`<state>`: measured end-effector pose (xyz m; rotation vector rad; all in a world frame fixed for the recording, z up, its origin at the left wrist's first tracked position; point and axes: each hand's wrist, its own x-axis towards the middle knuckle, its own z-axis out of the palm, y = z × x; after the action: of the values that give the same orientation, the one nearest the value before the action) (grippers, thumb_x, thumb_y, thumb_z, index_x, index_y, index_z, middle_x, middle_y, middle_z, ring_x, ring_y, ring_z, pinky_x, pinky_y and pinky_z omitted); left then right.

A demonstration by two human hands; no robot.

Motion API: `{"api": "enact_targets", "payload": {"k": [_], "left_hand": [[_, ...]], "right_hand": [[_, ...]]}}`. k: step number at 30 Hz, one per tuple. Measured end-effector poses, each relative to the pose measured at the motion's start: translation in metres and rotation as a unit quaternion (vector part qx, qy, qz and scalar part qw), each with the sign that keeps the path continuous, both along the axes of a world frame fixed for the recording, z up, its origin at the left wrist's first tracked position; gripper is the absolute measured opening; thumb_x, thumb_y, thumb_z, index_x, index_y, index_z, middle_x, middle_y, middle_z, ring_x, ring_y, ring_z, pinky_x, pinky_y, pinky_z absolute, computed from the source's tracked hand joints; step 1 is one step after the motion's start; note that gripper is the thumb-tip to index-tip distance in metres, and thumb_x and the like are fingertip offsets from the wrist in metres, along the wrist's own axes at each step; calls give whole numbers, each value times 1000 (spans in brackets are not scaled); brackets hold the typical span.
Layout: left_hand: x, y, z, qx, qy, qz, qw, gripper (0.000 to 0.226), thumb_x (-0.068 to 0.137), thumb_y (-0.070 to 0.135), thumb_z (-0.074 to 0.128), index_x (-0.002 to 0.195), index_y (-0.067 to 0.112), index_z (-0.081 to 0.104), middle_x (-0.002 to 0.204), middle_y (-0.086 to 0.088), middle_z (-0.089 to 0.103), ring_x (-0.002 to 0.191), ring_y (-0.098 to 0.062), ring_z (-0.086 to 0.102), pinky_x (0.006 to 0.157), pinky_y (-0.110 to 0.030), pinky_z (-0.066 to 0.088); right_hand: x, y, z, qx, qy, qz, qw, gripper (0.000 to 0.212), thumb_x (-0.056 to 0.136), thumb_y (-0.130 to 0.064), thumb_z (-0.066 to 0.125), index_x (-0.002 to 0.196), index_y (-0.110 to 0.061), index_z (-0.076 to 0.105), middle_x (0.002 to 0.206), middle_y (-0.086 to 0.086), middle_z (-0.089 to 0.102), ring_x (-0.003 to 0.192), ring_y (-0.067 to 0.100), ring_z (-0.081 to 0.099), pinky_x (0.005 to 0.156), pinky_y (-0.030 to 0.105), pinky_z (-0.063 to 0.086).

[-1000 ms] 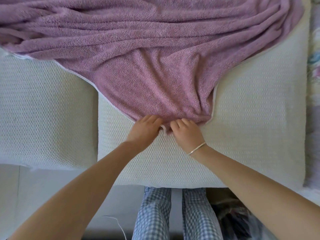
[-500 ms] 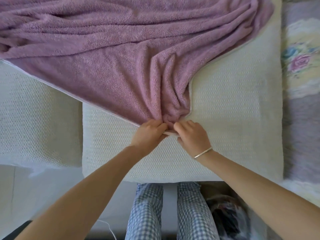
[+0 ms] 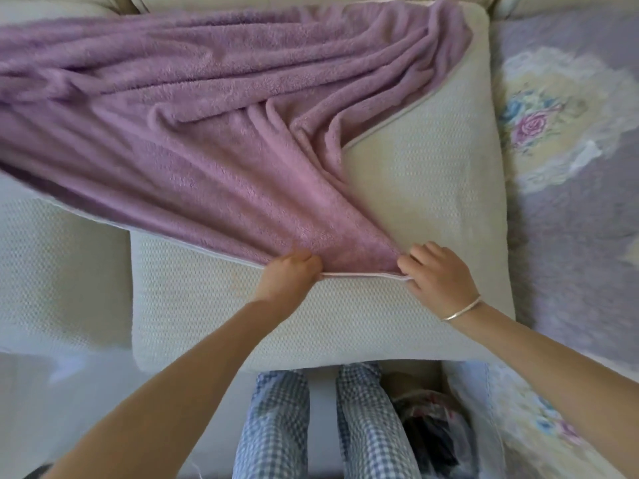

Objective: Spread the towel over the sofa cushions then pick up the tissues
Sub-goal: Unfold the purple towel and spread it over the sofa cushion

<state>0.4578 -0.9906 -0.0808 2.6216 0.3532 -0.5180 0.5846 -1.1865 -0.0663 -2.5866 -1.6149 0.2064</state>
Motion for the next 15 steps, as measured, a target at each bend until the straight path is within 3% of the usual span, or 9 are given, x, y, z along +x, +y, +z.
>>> {"api": "enact_targets", "payload": {"k": [9, 12, 15], "left_hand": [[34, -90, -13, -24, 13, -14, 1000, 22, 93, 25, 48, 99, 8, 60, 101, -8, 63, 94, -26, 58, 71, -35, 49], [41, -105, -15, -16, 15, -28, 999, 22, 93, 25, 48, 100, 9, 61, 99, -7, 63, 91, -25, 59, 69, -35, 48], [49, -127, -14, -15, 10, -52, 998, 20, 93, 25, 49, 98, 11, 61, 97, -5, 63, 90, -23, 58, 66, -32, 46]], "right_hand": [[24, -85, 3, -36, -10, -54, 998, 24, 60, -8, 41, 52, -5, 63, 49, 10, 57, 44, 25, 57, 37, 22, 41], [29, -101, 3, -23, -16, -73, 997, 8, 51, 3, 68, 51, -3, 62, 48, 12, 56, 43, 25, 57, 37, 22, 41], [34, -125, 3, -28, -1, -96, 995, 30, 32, 8, 81, 50, -4, 61, 47, 11, 56, 42, 24, 57, 36, 20, 40]]}}
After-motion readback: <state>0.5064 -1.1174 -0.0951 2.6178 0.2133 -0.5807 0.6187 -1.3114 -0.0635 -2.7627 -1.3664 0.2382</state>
